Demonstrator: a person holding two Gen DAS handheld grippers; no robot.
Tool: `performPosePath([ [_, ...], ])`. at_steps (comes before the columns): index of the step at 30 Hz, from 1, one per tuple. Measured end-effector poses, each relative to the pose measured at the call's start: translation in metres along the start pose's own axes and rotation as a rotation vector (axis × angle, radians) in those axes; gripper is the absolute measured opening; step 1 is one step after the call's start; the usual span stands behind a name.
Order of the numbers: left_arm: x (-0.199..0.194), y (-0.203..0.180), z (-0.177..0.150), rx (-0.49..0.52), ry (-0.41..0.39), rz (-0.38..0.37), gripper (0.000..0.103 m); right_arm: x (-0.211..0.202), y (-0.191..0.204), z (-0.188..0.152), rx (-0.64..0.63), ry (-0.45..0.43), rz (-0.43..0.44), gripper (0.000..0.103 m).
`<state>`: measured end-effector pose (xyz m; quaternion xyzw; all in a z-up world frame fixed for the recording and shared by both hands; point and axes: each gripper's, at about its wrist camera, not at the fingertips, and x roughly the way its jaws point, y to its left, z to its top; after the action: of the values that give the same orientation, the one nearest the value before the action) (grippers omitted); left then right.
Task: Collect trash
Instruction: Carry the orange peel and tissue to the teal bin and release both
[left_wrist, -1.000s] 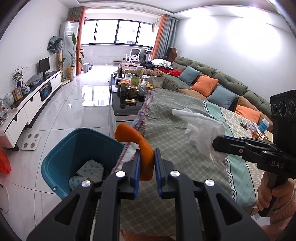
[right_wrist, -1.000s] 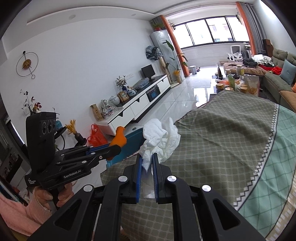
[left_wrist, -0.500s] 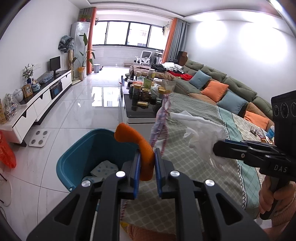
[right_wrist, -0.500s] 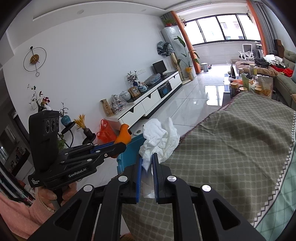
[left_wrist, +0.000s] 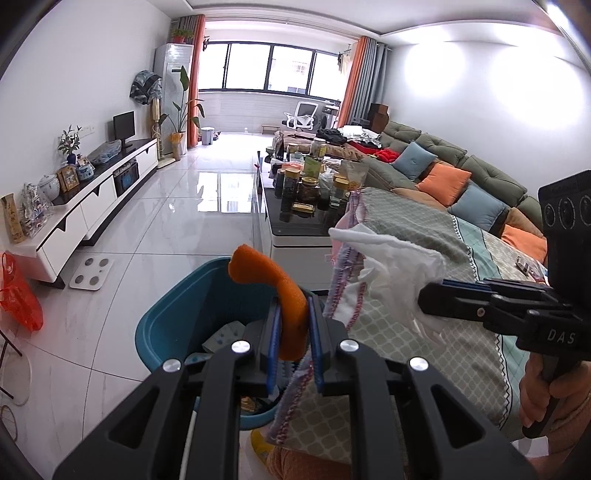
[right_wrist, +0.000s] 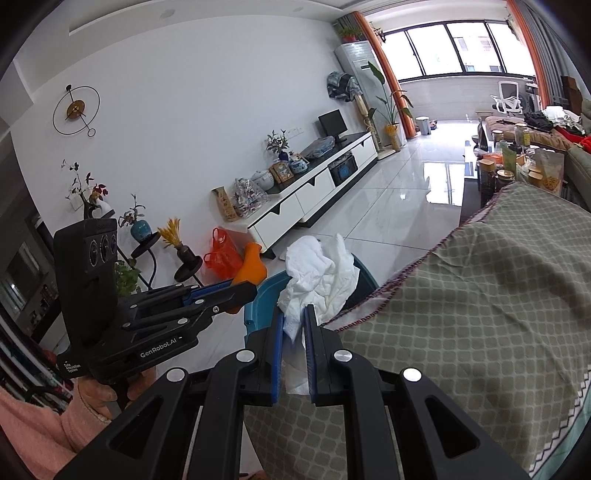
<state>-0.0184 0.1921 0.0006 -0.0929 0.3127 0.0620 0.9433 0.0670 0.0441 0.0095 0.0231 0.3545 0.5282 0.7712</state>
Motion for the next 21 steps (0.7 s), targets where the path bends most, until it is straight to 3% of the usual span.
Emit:
performPosePath([
  [21, 0.012, 0.019, 0.0, -0.03, 0.012, 0.048, 0.016, 0.044, 0.008, 0.018, -0.014, 0.063, 0.026, 0.011],
])
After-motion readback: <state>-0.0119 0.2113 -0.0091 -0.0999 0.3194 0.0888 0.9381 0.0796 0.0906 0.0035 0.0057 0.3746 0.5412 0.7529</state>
